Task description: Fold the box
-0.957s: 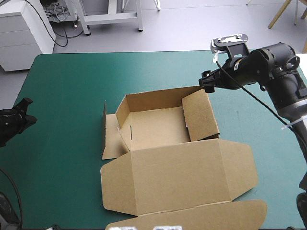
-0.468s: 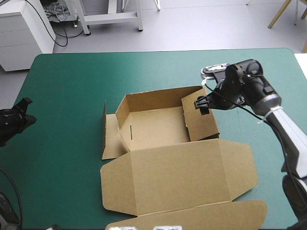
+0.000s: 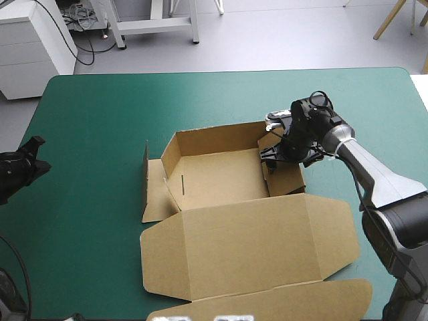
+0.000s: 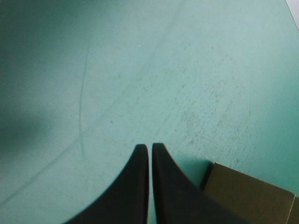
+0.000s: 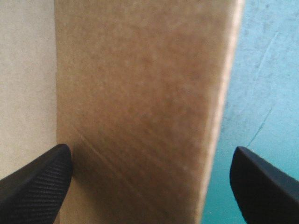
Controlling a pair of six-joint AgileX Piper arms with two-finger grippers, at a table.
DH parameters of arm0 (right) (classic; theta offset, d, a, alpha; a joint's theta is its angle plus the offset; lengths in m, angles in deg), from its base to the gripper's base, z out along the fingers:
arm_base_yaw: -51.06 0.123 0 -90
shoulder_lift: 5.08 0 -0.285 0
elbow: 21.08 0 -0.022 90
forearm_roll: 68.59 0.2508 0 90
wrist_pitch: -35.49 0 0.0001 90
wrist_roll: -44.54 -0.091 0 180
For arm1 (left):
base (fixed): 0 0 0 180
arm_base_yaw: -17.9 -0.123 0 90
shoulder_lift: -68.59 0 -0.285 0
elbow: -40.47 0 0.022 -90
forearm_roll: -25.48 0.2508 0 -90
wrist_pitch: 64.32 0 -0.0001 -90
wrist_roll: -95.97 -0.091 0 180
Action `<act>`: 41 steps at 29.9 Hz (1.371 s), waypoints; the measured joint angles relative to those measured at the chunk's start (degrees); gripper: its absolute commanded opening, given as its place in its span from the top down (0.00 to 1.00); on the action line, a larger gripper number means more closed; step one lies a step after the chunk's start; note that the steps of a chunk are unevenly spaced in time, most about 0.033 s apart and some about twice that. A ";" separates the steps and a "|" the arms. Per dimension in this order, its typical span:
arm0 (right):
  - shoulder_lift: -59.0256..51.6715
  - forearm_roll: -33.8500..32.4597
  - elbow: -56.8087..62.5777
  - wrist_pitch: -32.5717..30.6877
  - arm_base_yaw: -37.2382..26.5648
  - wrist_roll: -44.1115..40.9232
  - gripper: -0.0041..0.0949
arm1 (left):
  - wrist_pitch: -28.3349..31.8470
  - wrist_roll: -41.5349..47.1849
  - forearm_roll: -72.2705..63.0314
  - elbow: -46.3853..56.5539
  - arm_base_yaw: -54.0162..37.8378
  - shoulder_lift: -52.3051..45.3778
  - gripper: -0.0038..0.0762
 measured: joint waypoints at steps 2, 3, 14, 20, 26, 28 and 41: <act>0.54 0.28 0.00 0.01 0.00 0.29 0.16 | 0.00 0.00 0.00 0.00 0.00 0.00 0.94; 0.73 0.46 0.00 0.01 0.00 0.34 0.19 | 0.00 0.00 0.00 0.00 0.00 0.00 0.94; 0.85 -0.17 0.00 -1.19 0.10 0.48 0.96 | -0.50 0.00 -0.06 0.00 0.00 0.00 0.95; -1.27 -0.83 -0.28 -1.02 0.10 1.09 0.96 | -1.35 0.00 -0.24 0.00 0.00 0.00 0.95; -5.12 -1.64 -3.97 -0.87 0.10 3.74 0.97 | -4.88 -6.93 -1.76 0.00 0.00 0.00 0.95; -7.34 -1.69 -5.82 -0.93 0.10 4.64 0.98 | -6.39 -9.86 -2.18 0.00 0.00 0.00 0.95; -24.39 -0.21 -10.50 -4.59 0.10 8.40 0.98 | -13.73 -19.24 -1.40 0.01 0.00 -0.05 0.89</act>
